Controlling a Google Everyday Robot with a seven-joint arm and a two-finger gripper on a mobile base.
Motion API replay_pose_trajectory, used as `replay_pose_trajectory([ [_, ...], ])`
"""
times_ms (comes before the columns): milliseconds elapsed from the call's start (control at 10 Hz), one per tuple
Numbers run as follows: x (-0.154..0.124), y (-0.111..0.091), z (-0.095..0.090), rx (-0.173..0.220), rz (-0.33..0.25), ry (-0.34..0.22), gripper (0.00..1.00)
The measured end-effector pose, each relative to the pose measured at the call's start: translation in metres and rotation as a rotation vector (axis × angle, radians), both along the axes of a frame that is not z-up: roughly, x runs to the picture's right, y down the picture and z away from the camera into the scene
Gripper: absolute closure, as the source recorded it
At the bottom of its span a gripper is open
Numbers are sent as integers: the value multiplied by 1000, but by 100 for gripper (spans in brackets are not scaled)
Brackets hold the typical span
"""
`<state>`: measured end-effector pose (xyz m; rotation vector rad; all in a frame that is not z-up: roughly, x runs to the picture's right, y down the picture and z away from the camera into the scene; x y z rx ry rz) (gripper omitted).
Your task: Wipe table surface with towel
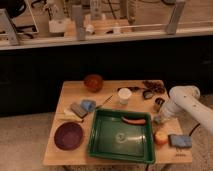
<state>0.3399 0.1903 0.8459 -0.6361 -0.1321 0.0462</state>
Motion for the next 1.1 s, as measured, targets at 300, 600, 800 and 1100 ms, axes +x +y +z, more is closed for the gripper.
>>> replay_pose_trajectory([
  [300, 15, 15, -16, -3, -30, -18, 100],
  [600, 51, 26, -9, -30, -29, 26, 100],
  [800, 79, 31, 0, -36, -16, 80, 100],
  [1100, 98, 20, 24, -45, 44, 150, 100],
])
